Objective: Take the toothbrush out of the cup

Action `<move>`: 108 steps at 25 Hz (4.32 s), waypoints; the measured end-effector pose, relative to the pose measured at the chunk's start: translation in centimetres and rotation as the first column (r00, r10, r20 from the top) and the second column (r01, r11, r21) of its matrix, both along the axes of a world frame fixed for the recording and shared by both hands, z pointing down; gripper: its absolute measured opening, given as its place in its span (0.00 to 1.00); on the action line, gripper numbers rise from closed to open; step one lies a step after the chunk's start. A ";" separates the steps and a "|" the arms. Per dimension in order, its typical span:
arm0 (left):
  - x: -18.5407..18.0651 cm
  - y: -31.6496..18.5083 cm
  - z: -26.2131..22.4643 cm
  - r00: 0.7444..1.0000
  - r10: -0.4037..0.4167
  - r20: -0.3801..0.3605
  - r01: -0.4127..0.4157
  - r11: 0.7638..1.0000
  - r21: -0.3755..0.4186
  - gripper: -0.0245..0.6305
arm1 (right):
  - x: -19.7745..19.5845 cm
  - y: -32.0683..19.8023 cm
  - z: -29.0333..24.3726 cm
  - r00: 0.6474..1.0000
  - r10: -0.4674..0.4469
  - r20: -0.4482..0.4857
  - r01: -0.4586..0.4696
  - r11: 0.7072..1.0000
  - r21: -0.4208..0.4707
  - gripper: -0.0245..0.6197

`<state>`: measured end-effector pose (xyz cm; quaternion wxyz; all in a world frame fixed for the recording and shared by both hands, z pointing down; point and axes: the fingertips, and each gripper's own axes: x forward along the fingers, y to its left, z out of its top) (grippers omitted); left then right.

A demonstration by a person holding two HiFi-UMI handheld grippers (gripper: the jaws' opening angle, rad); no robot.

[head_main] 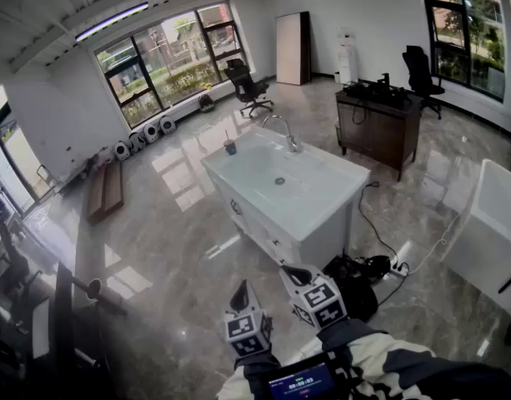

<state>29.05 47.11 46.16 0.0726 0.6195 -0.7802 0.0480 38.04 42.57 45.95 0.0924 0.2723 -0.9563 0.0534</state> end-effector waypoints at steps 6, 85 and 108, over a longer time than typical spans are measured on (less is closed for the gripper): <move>-1.5 -1.3 1.2 1.000 -0.004 -0.008 0.004 1.000 -0.019 0.04 | -0.9 -1.6 1.0 1.000 0.009 0.001 -0.009 1.000 -0.014 0.02; -46.5 -67.0 5.6 0.967 0.243 -0.072 -0.249 0.964 -0.090 0.04 | -43.8 -65.9 5.1 0.976 0.205 -0.068 -0.210 0.975 -0.076 0.02; -55.3 -79.8 6.1 0.957 0.281 -0.066 -0.287 0.951 -0.113 0.04 | -50.8 -79.3 6.1 0.962 0.256 -0.097 -0.265 0.960 -0.093 0.02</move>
